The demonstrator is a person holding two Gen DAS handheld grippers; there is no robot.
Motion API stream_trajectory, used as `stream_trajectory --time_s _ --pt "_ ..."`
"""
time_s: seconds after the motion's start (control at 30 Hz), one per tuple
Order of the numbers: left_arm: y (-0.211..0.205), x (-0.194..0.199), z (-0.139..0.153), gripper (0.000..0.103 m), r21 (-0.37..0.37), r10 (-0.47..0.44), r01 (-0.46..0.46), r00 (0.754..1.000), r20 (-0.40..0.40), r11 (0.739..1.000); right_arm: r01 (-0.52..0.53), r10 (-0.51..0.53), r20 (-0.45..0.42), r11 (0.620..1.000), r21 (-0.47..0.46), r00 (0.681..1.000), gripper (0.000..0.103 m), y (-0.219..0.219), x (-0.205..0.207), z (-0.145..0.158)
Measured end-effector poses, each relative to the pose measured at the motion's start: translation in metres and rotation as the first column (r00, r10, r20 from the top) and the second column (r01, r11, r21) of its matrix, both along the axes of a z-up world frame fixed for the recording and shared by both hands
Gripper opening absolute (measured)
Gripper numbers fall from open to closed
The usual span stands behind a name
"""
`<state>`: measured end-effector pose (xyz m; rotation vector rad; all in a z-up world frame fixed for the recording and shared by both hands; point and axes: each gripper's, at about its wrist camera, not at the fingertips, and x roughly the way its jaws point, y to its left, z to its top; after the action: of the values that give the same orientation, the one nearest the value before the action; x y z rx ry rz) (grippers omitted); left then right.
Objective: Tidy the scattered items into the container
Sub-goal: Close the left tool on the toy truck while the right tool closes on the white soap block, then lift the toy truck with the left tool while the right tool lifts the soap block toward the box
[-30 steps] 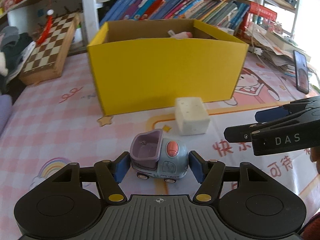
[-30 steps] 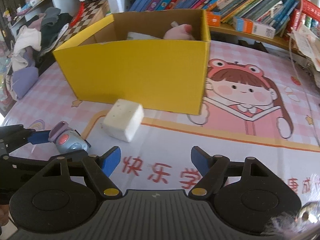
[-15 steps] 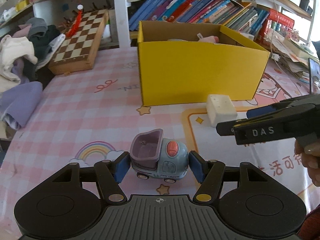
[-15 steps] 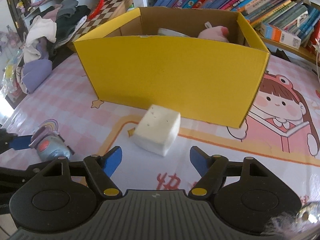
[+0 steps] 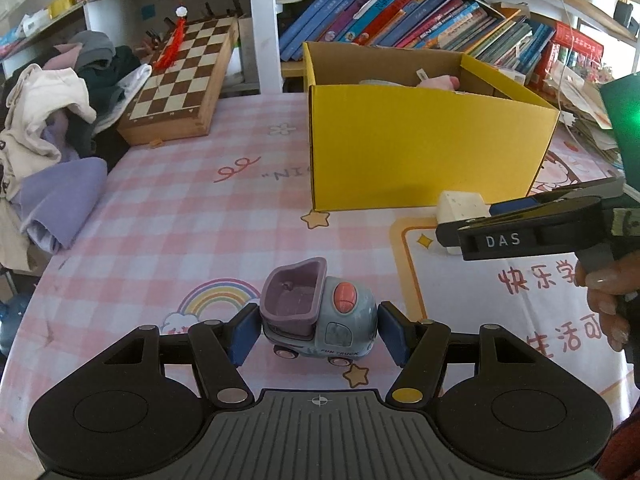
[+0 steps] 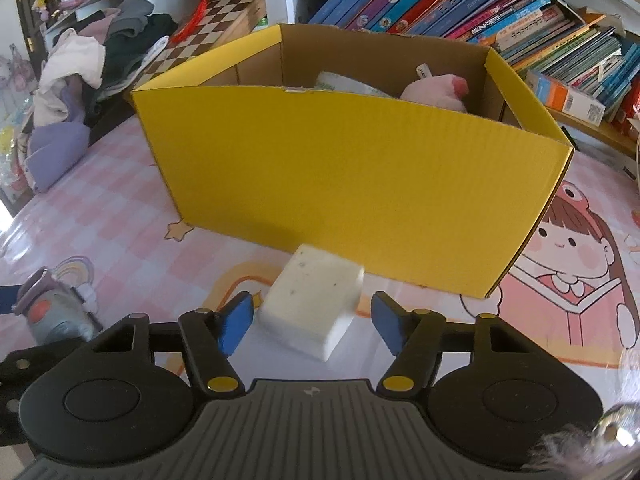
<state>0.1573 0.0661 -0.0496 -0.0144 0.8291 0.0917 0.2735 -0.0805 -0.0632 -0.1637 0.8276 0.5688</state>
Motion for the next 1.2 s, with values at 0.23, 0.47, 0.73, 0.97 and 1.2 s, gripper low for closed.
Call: stream_trajectory --time_s 0.23,0.47,0.73,0.97,1.2 --pt "-0.001 0.001 -0.001 0.064 -0.002 -0.014 0.014 1.000 0.001 1.000 -0.005 0.005 -0.003 1.000 0.001 1.000 0.051 0.000 0.001 0.000" --pt "-0.004 0.000 0.000 0.064 -0.006 -0.029 0.029 0.999 0.015 1.000 -0.009 0.009 -0.005 1.000 0.002 1.000 0.043 -0.001 0.001 0.000" --pt "-0.010 -0.004 0.006 0.064 -0.020 -0.066 0.067 0.997 0.043 0.998 -0.011 0.011 -0.005 1.000 0.017 1.000 0.043 -0.012 -0.020 0.012" --pt "-0.016 -0.010 0.010 0.064 -0.037 -0.105 0.108 0.992 0.072 0.993 0.003 -0.004 0.009 1.000 0.014 1.000 0.043 -0.022 -0.041 0.021" --pt "-0.022 -0.018 0.013 0.064 -0.052 -0.139 0.145 0.986 0.094 0.988 0.039 -0.039 0.014 0.999 0.001 0.999 0.043 -0.034 -0.060 0.025"
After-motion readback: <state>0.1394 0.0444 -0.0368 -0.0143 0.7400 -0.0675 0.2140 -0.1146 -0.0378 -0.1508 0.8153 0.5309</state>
